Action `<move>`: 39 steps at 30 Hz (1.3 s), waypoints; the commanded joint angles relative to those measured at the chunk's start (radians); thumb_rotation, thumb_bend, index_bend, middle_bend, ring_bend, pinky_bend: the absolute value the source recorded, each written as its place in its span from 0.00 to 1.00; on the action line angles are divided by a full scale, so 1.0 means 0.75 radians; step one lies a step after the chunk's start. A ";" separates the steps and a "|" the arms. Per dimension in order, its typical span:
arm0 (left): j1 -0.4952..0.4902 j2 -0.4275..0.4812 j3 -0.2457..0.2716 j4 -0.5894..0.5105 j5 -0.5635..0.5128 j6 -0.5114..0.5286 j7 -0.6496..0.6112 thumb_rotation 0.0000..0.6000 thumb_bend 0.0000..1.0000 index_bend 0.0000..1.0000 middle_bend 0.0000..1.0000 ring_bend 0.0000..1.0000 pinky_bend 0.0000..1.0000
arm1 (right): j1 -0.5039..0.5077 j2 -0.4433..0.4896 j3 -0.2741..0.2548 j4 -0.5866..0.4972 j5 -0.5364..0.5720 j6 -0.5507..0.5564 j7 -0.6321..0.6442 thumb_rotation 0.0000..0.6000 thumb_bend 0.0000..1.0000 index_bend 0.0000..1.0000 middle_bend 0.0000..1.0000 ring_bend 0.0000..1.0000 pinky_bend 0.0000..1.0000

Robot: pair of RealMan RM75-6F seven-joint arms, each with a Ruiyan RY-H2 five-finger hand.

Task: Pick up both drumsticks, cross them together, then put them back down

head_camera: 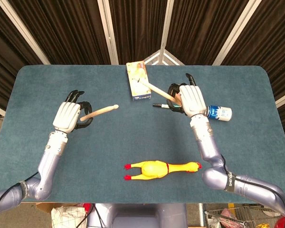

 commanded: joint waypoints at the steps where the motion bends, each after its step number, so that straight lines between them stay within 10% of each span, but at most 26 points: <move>1: -0.016 -0.024 -0.014 0.001 -0.019 -0.017 0.001 1.00 0.44 0.60 0.59 0.13 0.10 | 0.015 0.020 0.010 -0.054 0.005 0.014 -0.021 1.00 0.52 0.70 0.62 0.44 0.05; 39: -0.254 -0.184 -0.239 -0.444 -0.483 0.186 0.617 1.00 0.44 0.60 0.59 0.13 0.10 | 0.033 0.111 -0.077 -0.352 0.008 0.131 -0.108 1.00 0.52 0.71 0.62 0.44 0.05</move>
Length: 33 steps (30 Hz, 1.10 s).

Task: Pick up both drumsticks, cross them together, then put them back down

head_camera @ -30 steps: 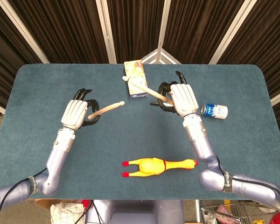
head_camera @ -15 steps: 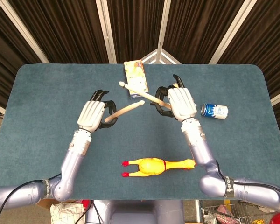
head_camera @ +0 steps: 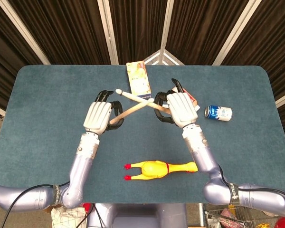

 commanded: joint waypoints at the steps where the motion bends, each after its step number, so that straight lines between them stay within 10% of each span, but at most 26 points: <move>1: -0.011 -0.002 -0.005 -0.008 -0.010 0.012 0.016 1.00 0.44 0.60 0.59 0.13 0.10 | 0.002 -0.001 -0.005 -0.004 -0.001 0.001 -0.001 1.00 0.52 0.71 0.62 0.44 0.05; 33: -0.069 -0.042 0.016 -0.008 -0.038 0.080 0.052 1.00 0.44 0.60 0.60 0.13 0.10 | 0.014 -0.006 -0.059 -0.037 -0.005 0.022 -0.017 1.00 0.52 0.72 0.62 0.44 0.05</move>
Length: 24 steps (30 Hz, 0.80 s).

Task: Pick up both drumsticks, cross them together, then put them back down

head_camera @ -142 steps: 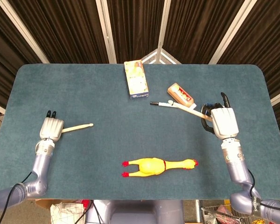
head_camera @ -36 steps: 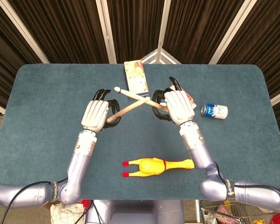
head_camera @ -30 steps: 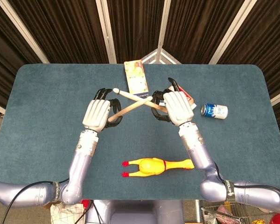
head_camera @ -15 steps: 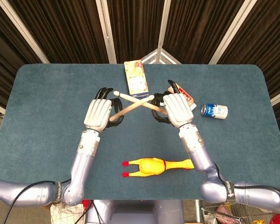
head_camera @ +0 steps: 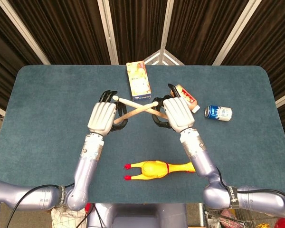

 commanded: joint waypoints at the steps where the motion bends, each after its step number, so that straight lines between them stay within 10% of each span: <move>1: -0.002 -0.005 0.004 0.003 -0.003 0.000 -0.001 1.00 0.44 0.60 0.60 0.13 0.10 | 0.000 -0.001 -0.002 -0.002 0.004 0.002 -0.003 1.00 0.52 0.72 0.62 0.44 0.05; 24: 0.016 0.039 0.049 -0.020 0.016 0.000 0.008 1.00 0.44 0.61 0.60 0.13 0.10 | -0.015 0.021 -0.021 0.015 0.016 0.011 0.004 1.00 0.52 0.72 0.62 0.44 0.05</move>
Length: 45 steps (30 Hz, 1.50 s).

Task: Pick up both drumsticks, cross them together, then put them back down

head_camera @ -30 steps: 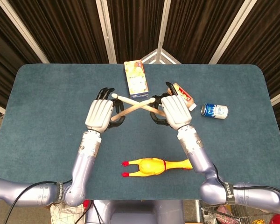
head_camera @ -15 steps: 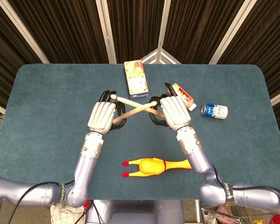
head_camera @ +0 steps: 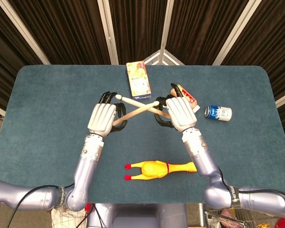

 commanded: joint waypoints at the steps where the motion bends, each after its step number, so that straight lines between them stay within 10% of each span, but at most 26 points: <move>1: 0.024 0.042 0.037 -0.024 0.029 -0.008 0.000 1.00 0.44 0.61 0.60 0.13 0.10 | -0.014 0.000 -0.019 0.022 -0.006 0.005 0.004 1.00 0.52 0.72 0.62 0.44 0.05; 17: 0.245 0.431 0.429 0.079 0.376 -0.110 -0.054 1.00 0.44 0.61 0.60 0.13 0.08 | -0.122 -0.027 -0.143 0.287 -0.124 -0.019 0.159 1.00 0.52 0.72 0.62 0.44 0.05; 27: 0.325 0.361 0.567 0.437 0.444 -0.220 -0.132 1.00 0.44 0.61 0.60 0.13 0.08 | -0.176 -0.053 -0.224 0.337 -0.306 0.011 0.229 1.00 0.52 0.72 0.62 0.44 0.05; 45: 0.291 -0.023 0.493 1.057 0.399 -0.408 -0.086 1.00 0.44 0.61 0.60 0.13 0.08 | -0.216 -0.038 -0.193 0.348 -0.242 -0.053 0.262 1.00 0.52 0.72 0.62 0.44 0.05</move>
